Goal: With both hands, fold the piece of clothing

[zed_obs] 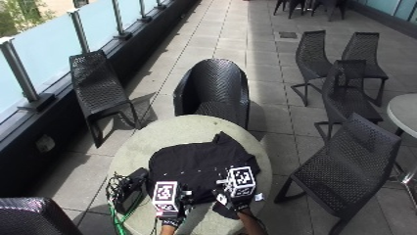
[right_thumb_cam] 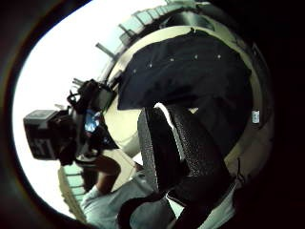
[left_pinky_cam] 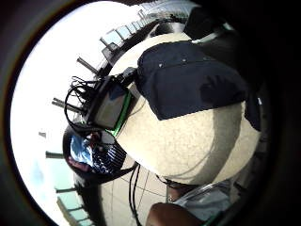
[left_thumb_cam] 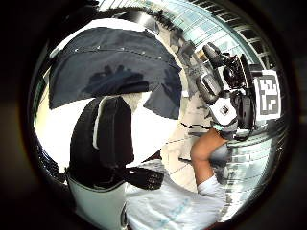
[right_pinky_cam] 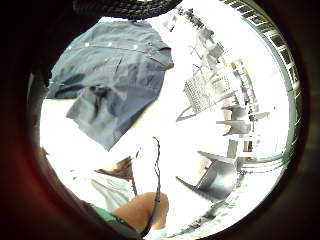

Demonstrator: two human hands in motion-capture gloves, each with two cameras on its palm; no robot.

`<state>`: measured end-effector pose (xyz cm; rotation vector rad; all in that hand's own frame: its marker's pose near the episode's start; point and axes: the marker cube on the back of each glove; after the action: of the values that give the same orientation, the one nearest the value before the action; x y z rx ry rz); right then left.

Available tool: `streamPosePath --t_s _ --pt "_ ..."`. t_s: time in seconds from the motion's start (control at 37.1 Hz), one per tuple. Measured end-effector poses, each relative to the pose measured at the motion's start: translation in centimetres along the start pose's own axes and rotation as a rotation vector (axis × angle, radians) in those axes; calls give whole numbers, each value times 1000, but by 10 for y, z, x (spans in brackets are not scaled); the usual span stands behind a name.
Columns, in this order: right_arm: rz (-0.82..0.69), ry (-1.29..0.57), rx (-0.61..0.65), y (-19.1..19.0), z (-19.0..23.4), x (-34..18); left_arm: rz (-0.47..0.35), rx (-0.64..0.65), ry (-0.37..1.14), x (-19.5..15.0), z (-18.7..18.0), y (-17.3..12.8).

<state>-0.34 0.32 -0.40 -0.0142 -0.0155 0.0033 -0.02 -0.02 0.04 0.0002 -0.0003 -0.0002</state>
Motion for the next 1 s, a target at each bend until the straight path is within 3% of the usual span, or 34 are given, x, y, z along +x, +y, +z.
streamPosePath --t_s 0.22,0.57,0.73,1.0 --pt "-3 44 -22 7 -3 0 -9 7 -30 -10 22 -10" --pt "-22 77 -74 21 -20 0 -16 50 -59 -13 -1 -11" --pt "-15 57 -25 27 -21 5 -10 59 -95 -16 -4 -5" --pt "29 36 -120 25 35 30 -25 -32 -129 -35 45 -17"
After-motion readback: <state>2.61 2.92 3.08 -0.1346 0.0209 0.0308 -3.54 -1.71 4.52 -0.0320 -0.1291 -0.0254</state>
